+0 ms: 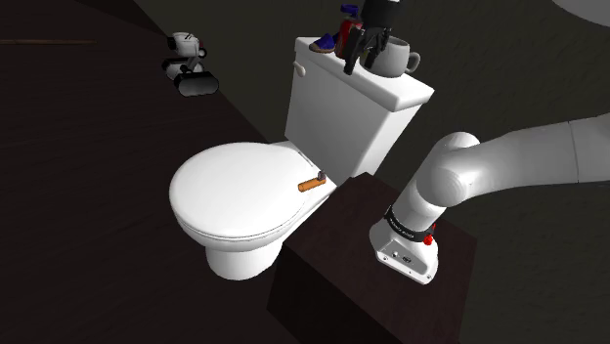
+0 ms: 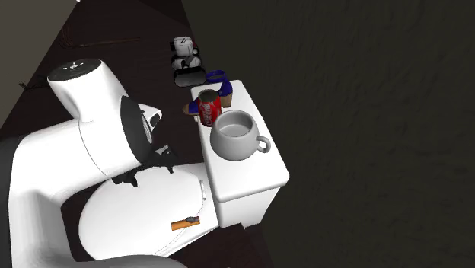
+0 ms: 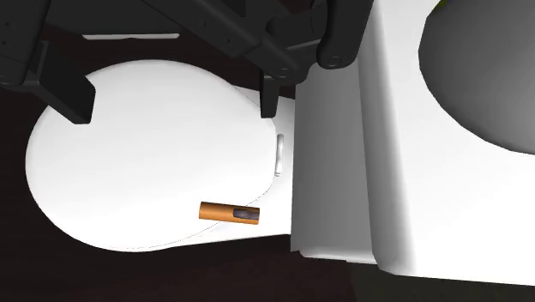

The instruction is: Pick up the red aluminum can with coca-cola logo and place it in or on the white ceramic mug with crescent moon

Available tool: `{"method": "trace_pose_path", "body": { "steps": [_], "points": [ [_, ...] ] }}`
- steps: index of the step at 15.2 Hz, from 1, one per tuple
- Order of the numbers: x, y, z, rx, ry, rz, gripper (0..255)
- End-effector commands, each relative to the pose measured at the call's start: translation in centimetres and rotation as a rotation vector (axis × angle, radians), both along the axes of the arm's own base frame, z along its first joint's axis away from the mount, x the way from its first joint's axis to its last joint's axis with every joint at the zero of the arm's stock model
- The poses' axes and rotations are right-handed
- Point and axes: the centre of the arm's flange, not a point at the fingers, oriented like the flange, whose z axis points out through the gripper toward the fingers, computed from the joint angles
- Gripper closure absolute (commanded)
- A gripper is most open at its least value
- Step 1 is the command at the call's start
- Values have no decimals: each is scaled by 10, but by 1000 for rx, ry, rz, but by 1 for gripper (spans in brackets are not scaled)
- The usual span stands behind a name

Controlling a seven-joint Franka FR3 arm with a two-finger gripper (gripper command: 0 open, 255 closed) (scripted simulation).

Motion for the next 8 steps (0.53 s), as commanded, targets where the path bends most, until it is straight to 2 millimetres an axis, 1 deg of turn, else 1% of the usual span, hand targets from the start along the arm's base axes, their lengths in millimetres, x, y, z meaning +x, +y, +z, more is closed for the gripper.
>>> {"method": "trace_pose_path", "body": {
  "steps": [1, 8],
  "points": [
    [0, 0, 0, 0, 0, 0, 0],
    [51, -77, 24, 17, 14, -30, 0]
  ]
}}
